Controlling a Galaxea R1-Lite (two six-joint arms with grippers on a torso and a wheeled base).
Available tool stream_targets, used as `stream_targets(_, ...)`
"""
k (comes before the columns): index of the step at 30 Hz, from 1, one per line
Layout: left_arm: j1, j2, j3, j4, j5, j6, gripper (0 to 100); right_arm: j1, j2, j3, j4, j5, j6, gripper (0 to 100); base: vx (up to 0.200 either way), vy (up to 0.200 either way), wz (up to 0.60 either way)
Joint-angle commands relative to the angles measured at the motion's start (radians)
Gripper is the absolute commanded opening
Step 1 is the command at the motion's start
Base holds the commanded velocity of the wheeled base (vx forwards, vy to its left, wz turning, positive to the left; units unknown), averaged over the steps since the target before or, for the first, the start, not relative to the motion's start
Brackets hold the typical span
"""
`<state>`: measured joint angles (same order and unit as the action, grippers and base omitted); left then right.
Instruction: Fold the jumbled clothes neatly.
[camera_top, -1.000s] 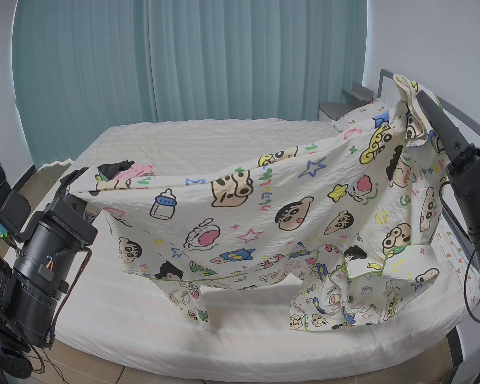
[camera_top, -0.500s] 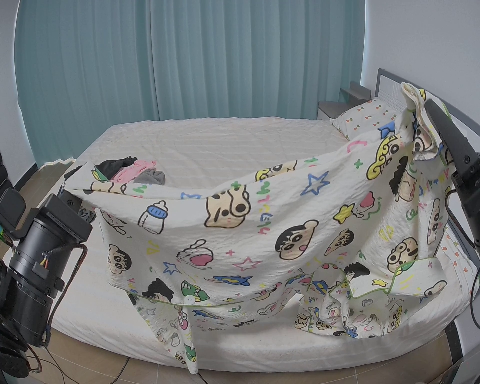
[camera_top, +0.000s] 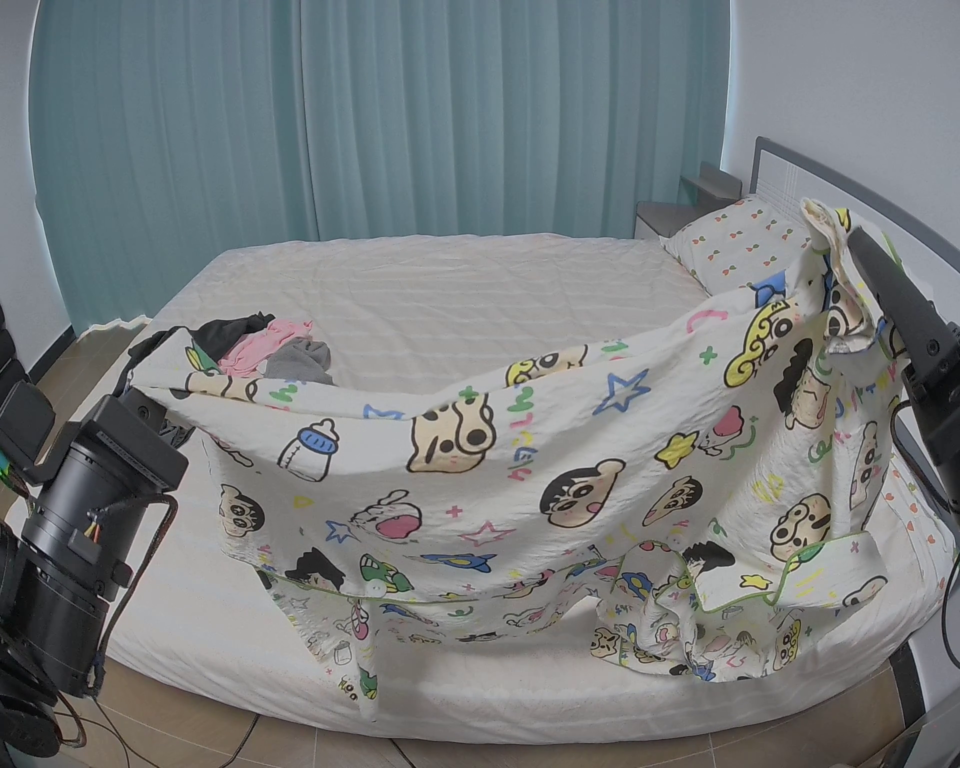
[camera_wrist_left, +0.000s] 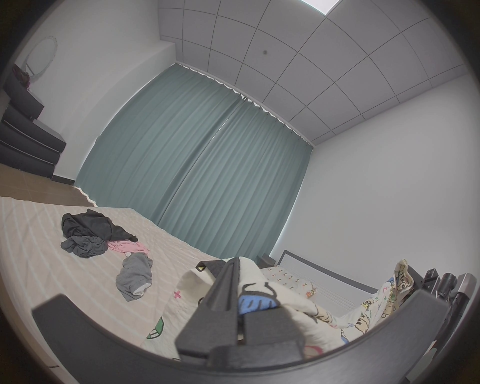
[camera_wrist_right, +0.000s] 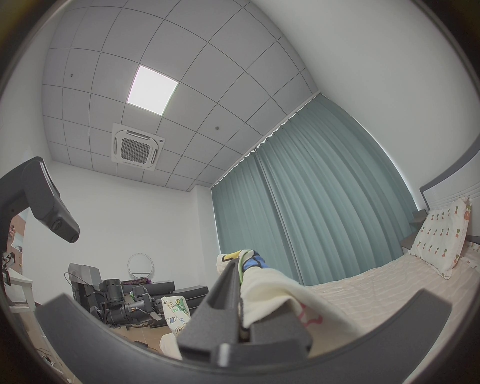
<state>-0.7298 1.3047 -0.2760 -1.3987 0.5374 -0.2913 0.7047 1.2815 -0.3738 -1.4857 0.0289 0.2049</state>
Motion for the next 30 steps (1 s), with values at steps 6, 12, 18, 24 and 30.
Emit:
stream_targets(6, -0.002, 0.024, 0.000, 0.000, -0.001, -0.019, 0, 0.001, 0.010, 0.019, 0.001, 0.016, 0.001, 0, 0.000, 0.000, 0.00)
stream_targets(12, -0.008, 0.028, 0.001, 0.000, 0.001, -0.022, 0, 0.002, 0.013, 0.021, 0.002, 0.016, 0.001, 0, 0.000, 0.000, 0.00)
stream_targets(18, -0.031, 0.039, 0.003, 0.000, 0.001, -0.034, 0, 0.015, 0.012, 0.033, 0.028, 0.022, 0.001, 0, 0.000, 0.000, 0.00)
stream_targets(24, -0.086, 0.110, 0.000, -0.002, 0.001, -0.101, 0, 0.098, 0.050, 0.067, 0.070, 0.026, 0.004, 0, 0.000, 0.000, 0.00)
stream_targets(30, -0.074, 0.197, -0.017, -0.003, 0.009, -0.124, 0, 0.081, 0.131, 0.061, 0.064, 0.025, 0.042, 0, 0.000, 0.000, 0.00)
